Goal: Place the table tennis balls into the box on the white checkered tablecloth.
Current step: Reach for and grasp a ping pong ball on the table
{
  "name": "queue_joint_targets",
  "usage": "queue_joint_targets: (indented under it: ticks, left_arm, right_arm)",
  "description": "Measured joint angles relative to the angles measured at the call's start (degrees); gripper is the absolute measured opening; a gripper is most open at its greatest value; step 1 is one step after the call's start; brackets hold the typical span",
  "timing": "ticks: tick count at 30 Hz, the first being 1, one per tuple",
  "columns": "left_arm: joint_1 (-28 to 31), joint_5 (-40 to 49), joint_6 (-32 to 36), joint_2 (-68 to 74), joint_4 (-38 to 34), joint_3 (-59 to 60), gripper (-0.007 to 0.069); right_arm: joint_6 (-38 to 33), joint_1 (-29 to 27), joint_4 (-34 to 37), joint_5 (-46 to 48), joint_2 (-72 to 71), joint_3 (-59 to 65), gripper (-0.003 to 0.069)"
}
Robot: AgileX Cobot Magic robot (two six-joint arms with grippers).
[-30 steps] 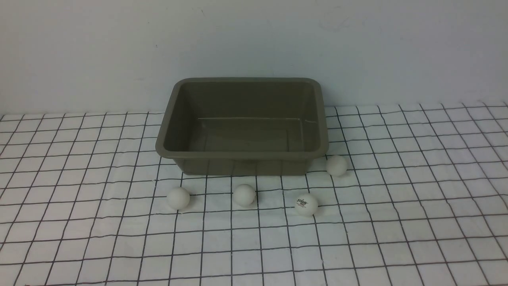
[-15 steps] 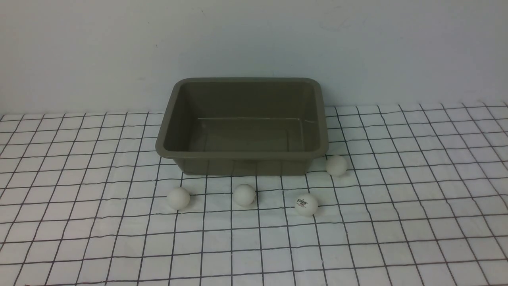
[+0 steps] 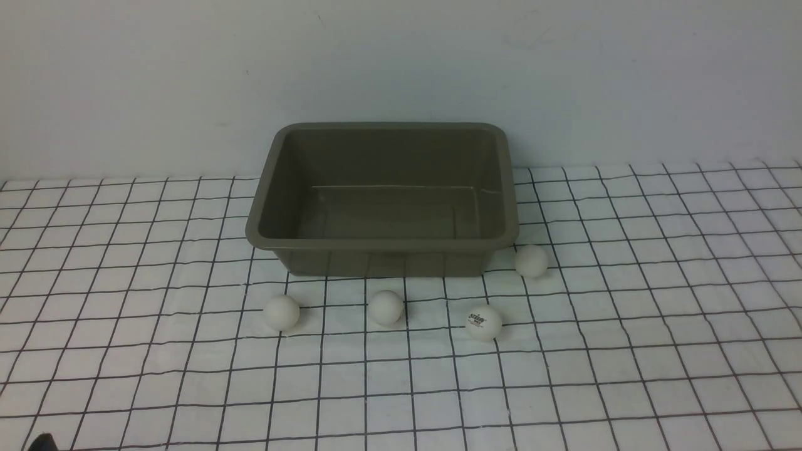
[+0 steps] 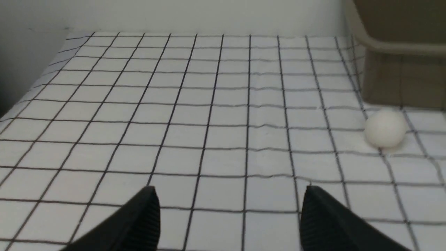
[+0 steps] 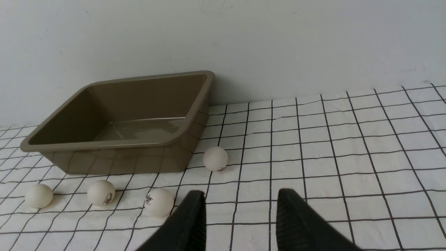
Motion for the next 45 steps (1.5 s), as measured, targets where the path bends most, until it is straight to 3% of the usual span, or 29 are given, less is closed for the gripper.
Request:
queue_joint_targets:
  ticks: [11, 17, 26, 33, 36, 42, 45]
  left_arm:
    - [0.0, -8.25, 0.0, 0.0, -26.88, 0.0, 0.0489]
    - [0.0, -8.41, 0.0, 0.0, -34.26, 0.0, 0.0489]
    - [0.0, -7.84, 3.04, 0.0, -36.18, -0.1, 0.0489]
    - [0.0, 5.14, 22.17, 0.18, -38.21, -11.63, 0.0489]
    - [0.0, 9.66, 27.33, 2.32, -38.97, -16.14, 0.0489]
    - [0.0, 19.82, 32.97, 11.59, -36.12, -27.86, 0.0489]
    - [0.0, 23.24, 34.51, 16.89, -30.88, -31.58, 0.0489]
  right_arm:
    - [-0.12, 0.0, 0.0, 0.0, 0.0, 0.0, 0.0262]
    - [-0.17, 0.0, 0.0, 0.02, 0.0, -0.01, 0.0262]
    - [-1.84, 0.0, 0.0, 0.07, 0.0, -0.01, 0.0262]
    - [-11.38, 0.0, 5.46, 0.22, 1.09, -0.06, 0.0262]
    - [-16.51, 0.0, 9.2, 0.87, 3.78, -0.06, 0.0262]
    - [-25.16, 0.0, 14.96, 1.86, 13.88, -0.06, 0.0262]
    - [-31.11, 0.0, 17.4, 1.88, 19.6, -0.3, 0.0262]
